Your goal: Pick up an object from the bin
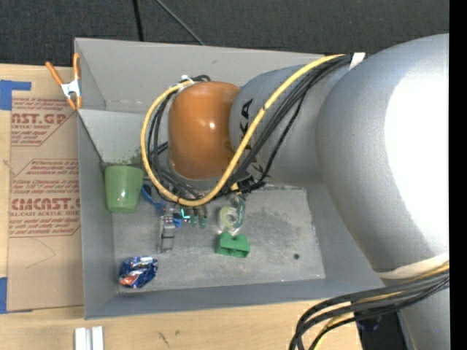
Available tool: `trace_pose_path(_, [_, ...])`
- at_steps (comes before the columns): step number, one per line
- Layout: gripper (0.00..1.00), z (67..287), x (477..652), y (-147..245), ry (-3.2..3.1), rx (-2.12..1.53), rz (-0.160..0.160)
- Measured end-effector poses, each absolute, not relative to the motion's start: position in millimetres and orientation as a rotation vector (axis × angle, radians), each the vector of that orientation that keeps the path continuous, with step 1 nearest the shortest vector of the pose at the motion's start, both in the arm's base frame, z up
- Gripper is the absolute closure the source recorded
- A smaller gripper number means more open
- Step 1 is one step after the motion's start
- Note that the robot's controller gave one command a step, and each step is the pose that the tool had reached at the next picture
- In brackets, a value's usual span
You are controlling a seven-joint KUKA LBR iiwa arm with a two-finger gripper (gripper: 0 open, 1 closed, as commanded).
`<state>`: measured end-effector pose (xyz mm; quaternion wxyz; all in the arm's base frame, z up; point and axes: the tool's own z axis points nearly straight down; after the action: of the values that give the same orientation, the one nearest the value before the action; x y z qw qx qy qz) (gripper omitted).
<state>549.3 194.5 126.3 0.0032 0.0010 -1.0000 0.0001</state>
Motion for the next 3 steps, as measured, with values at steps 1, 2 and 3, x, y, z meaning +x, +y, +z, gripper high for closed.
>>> trace_pose_path(1, [0.0,67,586.4,144,-3.136,0.163,0.001])
trace_pose_path(2, [1.0,71,587.1,147,-3.14,0.167,-0.002])
trace_pose_path(3, [1.0,191,588.5,126,-3.146,0.203,-0.002])
